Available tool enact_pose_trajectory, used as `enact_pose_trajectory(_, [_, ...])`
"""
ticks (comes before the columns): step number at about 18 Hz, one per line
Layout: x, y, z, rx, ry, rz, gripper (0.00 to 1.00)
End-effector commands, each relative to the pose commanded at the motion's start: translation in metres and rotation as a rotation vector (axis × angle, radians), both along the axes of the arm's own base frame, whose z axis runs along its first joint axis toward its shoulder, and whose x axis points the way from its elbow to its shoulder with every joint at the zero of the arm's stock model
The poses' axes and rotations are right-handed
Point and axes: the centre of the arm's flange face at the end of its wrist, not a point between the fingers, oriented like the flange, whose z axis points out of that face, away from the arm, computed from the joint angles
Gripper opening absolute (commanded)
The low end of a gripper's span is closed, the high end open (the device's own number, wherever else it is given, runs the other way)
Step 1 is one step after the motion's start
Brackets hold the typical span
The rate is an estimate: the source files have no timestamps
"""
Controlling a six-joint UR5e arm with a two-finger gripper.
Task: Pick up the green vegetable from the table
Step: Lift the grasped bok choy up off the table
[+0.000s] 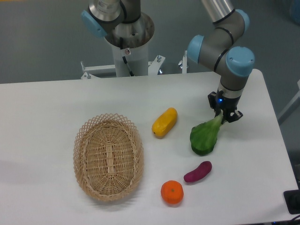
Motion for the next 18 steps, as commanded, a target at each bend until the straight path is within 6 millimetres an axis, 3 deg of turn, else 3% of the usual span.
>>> enact_pose_trajectory(6, [-0.005,-0.002,0.053,0.039,0.025,0.013,0.3])
enact_pose_trajectory(10, [-0.003,0.016,0.084,0.169,0.003,0.029,0.3])
enact_pose_trajectory(15, [0.022,0.045,0.123,0.362,-0.043,0.118,0.3])
enact_pose_trajectory(18, [0.026,0.05,0.127,0.388,-0.061,0.162,0.3])
